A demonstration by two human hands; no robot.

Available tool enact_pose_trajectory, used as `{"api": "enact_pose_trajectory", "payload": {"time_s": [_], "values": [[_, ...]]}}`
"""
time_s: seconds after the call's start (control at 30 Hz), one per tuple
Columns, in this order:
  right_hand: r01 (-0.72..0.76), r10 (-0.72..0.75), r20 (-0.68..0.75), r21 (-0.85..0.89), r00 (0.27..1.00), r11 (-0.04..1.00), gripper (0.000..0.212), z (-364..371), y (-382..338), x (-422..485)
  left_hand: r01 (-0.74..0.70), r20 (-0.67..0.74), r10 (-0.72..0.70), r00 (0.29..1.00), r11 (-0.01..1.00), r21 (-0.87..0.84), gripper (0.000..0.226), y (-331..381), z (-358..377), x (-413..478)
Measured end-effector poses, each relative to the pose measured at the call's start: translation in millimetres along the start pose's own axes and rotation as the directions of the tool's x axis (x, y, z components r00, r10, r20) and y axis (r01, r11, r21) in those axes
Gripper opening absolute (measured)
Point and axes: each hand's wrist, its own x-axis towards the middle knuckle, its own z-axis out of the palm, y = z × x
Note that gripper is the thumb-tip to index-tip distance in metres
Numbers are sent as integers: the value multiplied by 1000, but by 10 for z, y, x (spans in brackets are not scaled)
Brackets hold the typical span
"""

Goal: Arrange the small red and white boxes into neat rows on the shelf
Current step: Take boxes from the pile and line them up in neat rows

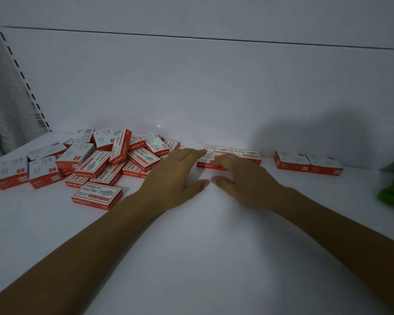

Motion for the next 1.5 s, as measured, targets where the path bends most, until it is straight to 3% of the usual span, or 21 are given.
{"api": "enact_pose_trajectory", "payload": {"time_s": [0.17,0.33,0.7,0.97,1.17,1.4,1.5], "values": [[-44,44,-41,21,998,999,34,-161,-132,105,-77,-75,83,994,994,83,57,116,-103,7],[-4,5,-79,14,997,1000,30,-294,-428,234,-191,-66,212,975,951,243,53,-55,-691,2],[90,-74,-123,125,990,988,26,24,-1554,385,-47,-16,54,998,959,279,49,-941,-1258,-986],[-116,113,110,19,987,993,67,393,-1827,300,-112,-9,115,993,981,159,56,-1148,-1209,-1381],[-170,169,32,26,985,985,48,479,-2014,272,-103,-74,104,992,994,21,55,-1249,-1125,-1522],[-72,76,-300,24,951,997,51,490,-2161,60,-62,-149,60,987,998,-8,62,-1236,-1183,-1534],[-5,-8,-390,-33,921,999,49,485,-2139,22,-66,-176,63,982,998,-12,53,-1165,-1233,-1504]]}}
